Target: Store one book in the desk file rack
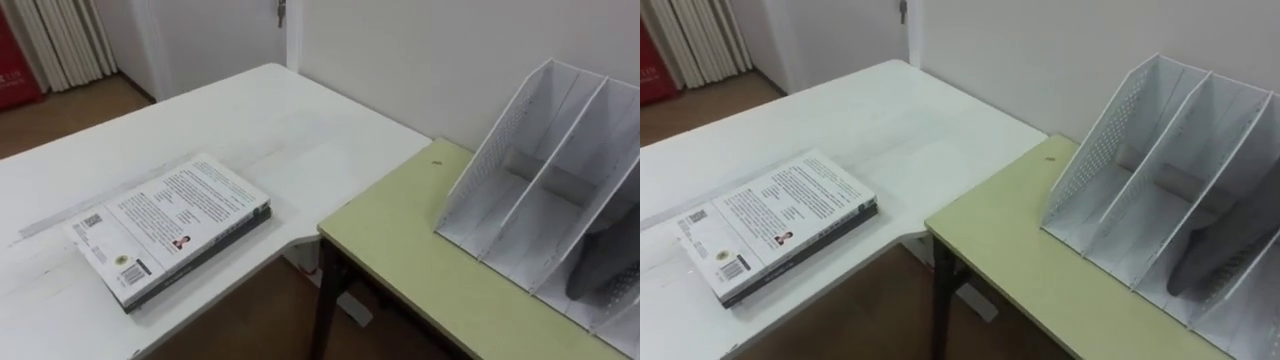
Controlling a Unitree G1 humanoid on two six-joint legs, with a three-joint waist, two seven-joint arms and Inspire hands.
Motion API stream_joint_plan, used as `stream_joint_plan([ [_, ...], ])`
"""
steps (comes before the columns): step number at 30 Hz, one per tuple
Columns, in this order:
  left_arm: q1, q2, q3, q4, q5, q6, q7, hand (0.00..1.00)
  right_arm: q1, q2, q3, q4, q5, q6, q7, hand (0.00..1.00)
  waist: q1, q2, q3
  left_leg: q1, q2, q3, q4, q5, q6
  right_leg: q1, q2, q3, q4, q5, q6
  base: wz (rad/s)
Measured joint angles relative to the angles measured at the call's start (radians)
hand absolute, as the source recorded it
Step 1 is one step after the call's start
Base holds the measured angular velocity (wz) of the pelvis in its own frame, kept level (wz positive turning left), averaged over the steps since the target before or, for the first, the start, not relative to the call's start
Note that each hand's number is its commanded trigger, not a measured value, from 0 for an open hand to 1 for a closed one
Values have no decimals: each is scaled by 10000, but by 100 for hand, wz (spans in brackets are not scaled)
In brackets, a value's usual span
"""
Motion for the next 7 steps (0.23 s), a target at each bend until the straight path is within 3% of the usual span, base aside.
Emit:
stream_joint_plan([
  [7, 97, -166, 459, 87, 144, 3, 6, 0, -91, 250, -487, 728, 126, -308, -1056, 0, -22, 56, -2, 98, -5, -18, -50, -2, 2, 82, 3, 8, -13, -11, 17, 0],
])
